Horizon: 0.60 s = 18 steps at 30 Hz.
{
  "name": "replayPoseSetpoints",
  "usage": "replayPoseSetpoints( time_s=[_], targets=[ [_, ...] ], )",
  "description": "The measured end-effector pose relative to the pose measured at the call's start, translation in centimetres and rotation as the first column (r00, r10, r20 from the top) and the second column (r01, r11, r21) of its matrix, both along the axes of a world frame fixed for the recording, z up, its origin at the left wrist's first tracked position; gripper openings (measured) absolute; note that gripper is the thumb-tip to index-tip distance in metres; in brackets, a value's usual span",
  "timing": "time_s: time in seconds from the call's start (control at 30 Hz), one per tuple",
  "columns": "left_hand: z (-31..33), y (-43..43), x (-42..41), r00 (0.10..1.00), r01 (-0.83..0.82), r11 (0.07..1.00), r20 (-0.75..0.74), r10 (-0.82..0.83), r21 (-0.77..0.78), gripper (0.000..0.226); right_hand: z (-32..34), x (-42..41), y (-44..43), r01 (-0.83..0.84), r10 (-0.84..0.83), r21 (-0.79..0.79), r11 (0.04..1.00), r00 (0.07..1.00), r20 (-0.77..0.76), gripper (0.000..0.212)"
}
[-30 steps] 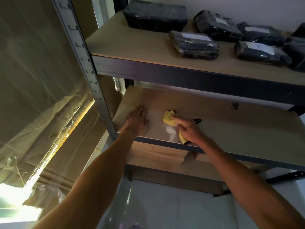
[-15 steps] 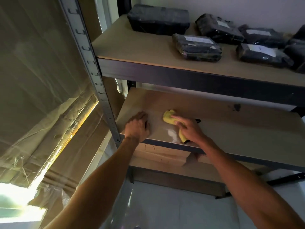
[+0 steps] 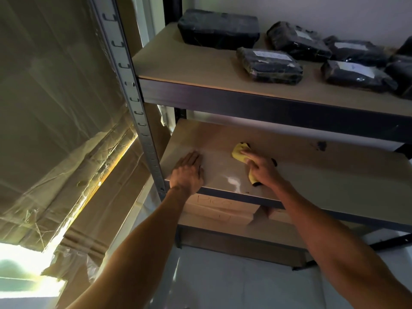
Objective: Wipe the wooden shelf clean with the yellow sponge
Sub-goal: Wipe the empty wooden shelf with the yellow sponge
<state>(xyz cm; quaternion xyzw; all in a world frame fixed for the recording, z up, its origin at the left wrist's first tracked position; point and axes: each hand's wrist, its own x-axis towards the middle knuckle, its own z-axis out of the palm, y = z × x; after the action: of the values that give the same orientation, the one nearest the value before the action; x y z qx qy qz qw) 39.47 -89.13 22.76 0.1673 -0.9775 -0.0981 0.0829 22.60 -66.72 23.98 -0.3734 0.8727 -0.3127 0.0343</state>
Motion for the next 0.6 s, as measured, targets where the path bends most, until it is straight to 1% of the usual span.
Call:
replayPoseSetpoints(
  time_s=[0.07,0.1,0.17,0.3,0.33,0.37,0.4,0.47,0.5,0.53,0.6],
  targets=[
    [-0.1,0.0,-0.1,1.000,0.004,1.000,0.008,-0.004,-0.007,0.054,-0.2,0.8,-0.4,-0.053,0.054,0.031,0.998,0.998,-0.029,0.040],
    [-0.1,-0.1,-0.2,1.000,0.005,1.000,0.008,-0.005,-0.005,0.054,-0.1,1.9,-0.6,-0.088,0.089,0.022,0.996,0.996,-0.024,0.040],
    [-0.1,-0.1,-0.2,1.000,0.008,1.000,0.000,-0.008,-0.003,0.054,0.2,4.5,-0.7,-0.167,0.167,-0.010,0.986,0.986,0.005,0.041],
    [0.0,0.1,0.0,1.000,-0.001,1.000,-0.029,0.001,0.000,0.054,0.4,9.8,0.4,-0.300,0.298,0.015,0.954,0.952,0.074,0.043],
    [0.1,0.2,0.1,0.999,-0.012,1.000,-0.042,0.012,0.002,0.054,0.5,10.6,0.9,-0.323,0.322,0.000,0.946,0.943,0.089,0.044],
    [0.1,0.3,0.3,0.998,-0.023,1.000,-0.057,0.023,0.004,0.052,0.8,10.7,1.5,-0.320,0.321,-0.031,0.947,0.942,0.100,0.044],
    [0.2,0.4,0.6,0.996,-0.036,0.999,-0.077,0.036,0.004,0.051,1.2,10.2,1.8,-0.272,0.280,-0.084,0.959,0.954,0.107,0.044],
    [0.3,0.7,1.2,0.991,-0.064,0.998,-0.118,0.065,0.010,0.047,1.8,7.5,1.8,-0.098,0.115,-0.177,0.979,0.990,0.086,0.044],
    [0.3,0.8,1.5,0.988,-0.082,0.997,-0.127,0.082,0.012,0.045,1.9,6.0,1.7,-0.026,0.039,-0.170,0.985,0.997,0.073,0.043],
    [0.3,0.9,1.7,0.987,-0.094,0.995,-0.127,0.095,0.013,0.044,1.9,4.8,1.5,0.014,-0.008,-0.130,0.991,0.999,0.051,0.042],
    [0.4,1.0,2.0,0.987,-0.111,0.994,-0.114,0.111,0.014,0.045,1.0,4.0,0.9,0.016,-0.016,-0.048,0.999,1.000,0.003,0.040]
  ],
)
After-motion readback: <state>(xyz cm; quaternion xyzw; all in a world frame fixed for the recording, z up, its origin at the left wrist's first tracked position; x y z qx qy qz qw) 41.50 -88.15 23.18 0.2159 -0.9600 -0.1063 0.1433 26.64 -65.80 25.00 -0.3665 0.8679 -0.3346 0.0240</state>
